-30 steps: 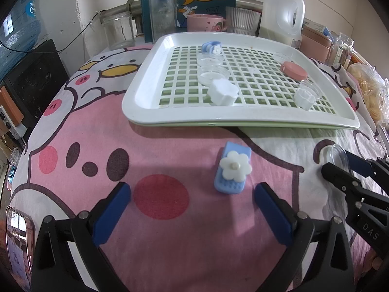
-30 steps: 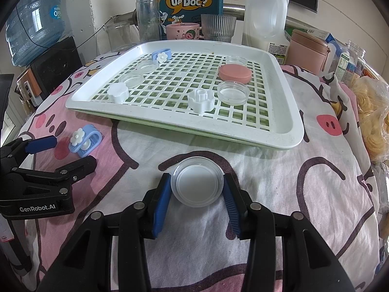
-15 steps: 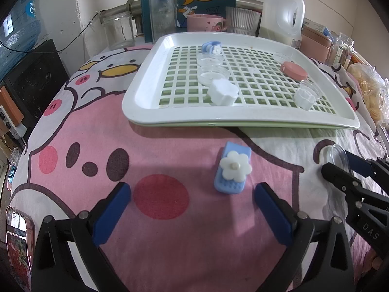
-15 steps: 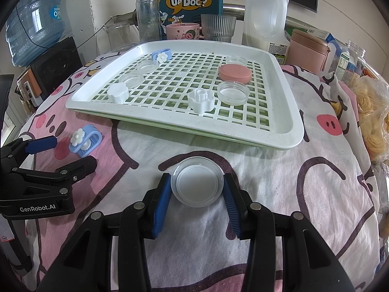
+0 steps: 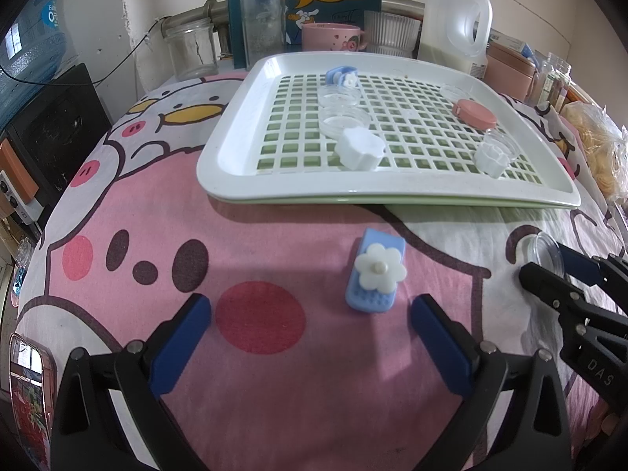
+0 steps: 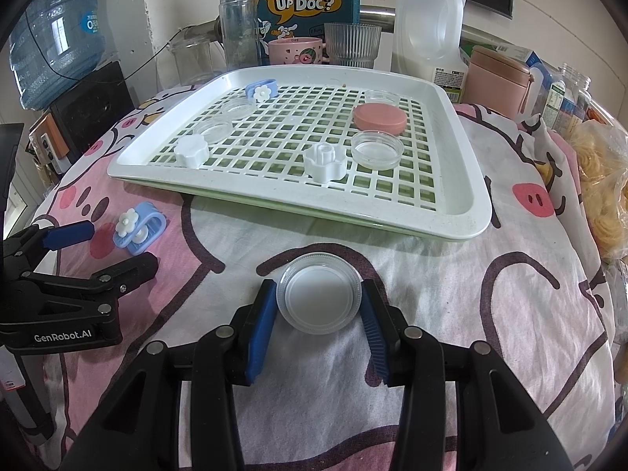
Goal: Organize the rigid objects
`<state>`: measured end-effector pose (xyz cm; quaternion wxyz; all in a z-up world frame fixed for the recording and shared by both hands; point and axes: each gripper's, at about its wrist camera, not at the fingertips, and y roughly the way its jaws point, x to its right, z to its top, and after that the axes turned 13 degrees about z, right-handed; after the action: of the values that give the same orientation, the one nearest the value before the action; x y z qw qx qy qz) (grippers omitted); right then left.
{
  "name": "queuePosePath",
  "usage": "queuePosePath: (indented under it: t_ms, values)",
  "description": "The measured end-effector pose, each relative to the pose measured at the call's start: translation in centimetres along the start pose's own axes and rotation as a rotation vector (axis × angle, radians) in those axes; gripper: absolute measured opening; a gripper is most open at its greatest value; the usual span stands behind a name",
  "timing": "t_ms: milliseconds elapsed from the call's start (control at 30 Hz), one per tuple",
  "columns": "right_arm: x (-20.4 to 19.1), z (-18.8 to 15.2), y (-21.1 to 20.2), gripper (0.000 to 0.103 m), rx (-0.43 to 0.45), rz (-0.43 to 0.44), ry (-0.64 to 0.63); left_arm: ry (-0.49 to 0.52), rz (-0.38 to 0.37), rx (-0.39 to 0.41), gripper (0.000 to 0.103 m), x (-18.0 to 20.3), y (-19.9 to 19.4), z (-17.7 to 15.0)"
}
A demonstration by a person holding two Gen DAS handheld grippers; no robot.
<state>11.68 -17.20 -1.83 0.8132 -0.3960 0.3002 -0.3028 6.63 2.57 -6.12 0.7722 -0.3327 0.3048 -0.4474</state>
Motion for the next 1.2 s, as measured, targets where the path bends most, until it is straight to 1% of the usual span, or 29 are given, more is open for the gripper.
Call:
queuePosePath:
  t_ms: [167, 200, 267, 300, 367, 400, 467, 500, 533, 567, 733, 833, 933, 1100, 1200]
  values:
    - [0.0, 0.0, 0.0, 0.043, 0.000, 0.002, 0.000, -0.018, 0.009, -0.004, 0.103, 0.1, 0.0, 0.0]
    - [0.0, 0.0, 0.0, 0.043, 0.000, 0.002, 0.000, -0.021, 0.012, 0.000, 0.099, 0.0, -0.1, 0.0]
    - [0.0, 0.0, 0.0, 0.043, 0.000, 0.003, 0.000, -0.027, 0.000, 0.031, 0.066, -0.1, -0.7, 0.1]
    - [0.0, 0.0, 0.0, 0.043, 0.000, 0.002, 0.000, -0.024, -0.014, 0.042, 0.064, 0.0, -0.9, 0.1]
    - [0.0, 0.0, -0.1, 0.043, 0.000, 0.002, -0.001, -0.011, -0.005, 0.044, 0.062, 0.2, -0.9, 0.2]
    - [0.0, 0.0, -0.1, 0.043, 0.001, 0.003, 0.000, -0.006, -0.009, 0.050, 0.058, 0.4, -1.0, 0.3]
    - [0.0, 0.0, -0.1, 0.043, 0.001, 0.006, 0.000, 0.010, -0.030, 0.066, 0.038, 0.7, -1.2, 0.3]
    - [0.0, 0.0, -0.1, 0.043, 0.002, 0.007, -0.001, 0.019, -0.040, 0.071, 0.032, 0.9, -1.3, 0.4]
    - [-0.1, 0.0, -0.1, 0.040, 0.004, 0.009, -0.003, 0.032, -0.053, 0.073, 0.025, 1.1, -1.4, 0.4]
    - [-0.2, 0.0, -0.2, 0.040, 0.008, 0.014, -0.006, 0.047, -0.053, 0.077, 0.022, 1.4, -1.4, 0.4]
    - [-0.5, 0.0, -0.5, 0.039, 0.019, 0.023, -0.027, 0.060, -0.075, 0.089, 0.020, 1.8, -1.7, 0.3]
    - [-0.9, -0.1, -0.8, 0.039, 0.038, 0.026, -0.048, 0.047, -0.089, 0.110, 0.020, 1.6, -2.1, 0.3]
    - [-1.1, 0.0, -0.7, 0.039, 0.033, 0.032, -0.063, 0.030, -0.100, 0.124, 0.020, 1.3, -2.4, 0.2]
    - [-0.8, 0.0, -0.4, 0.039, 0.015, 0.046, -0.053, 0.023, -0.105, 0.101, 0.020, 1.2, -2.0, 0.3]
    - [-0.7, 0.0, -0.3, 0.040, 0.010, 0.048, -0.050, 0.017, -0.105, 0.070, 0.020, 1.2, -1.4, 0.3]
